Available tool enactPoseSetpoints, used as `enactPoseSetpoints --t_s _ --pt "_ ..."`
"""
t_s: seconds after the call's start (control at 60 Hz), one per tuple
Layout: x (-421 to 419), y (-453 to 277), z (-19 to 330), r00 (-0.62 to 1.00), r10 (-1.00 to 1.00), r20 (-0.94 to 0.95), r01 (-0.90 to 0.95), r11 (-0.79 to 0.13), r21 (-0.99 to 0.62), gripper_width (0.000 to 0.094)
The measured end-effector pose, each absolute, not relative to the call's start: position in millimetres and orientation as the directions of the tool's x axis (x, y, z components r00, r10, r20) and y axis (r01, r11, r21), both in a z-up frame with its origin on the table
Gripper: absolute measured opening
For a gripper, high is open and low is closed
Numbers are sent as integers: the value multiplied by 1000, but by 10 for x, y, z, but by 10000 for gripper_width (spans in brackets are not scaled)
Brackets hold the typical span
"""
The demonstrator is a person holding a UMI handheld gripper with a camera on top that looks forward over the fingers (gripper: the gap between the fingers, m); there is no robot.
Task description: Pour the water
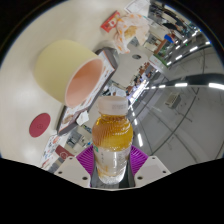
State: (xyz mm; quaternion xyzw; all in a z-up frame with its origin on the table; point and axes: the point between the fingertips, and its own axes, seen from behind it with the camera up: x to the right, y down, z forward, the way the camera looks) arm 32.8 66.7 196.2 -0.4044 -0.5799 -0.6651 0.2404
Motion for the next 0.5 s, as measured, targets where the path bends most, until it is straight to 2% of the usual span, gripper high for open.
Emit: enactPoseSetpoints --t_s 0.117,0.267,0.35,0.433,0.5 --pt "244 739 1820 -609 173 774 757 -165 632 428" --pt "207 780 1813 -514 180 839 829 -147 540 430" --pt "218 759 1871 -312 195 930 926 -157 344 429" --pt "230 702 1975 -8 192 981 981 -189 45 429" --pt "253 678 2100 236 179 955 959 -204 -198 428"
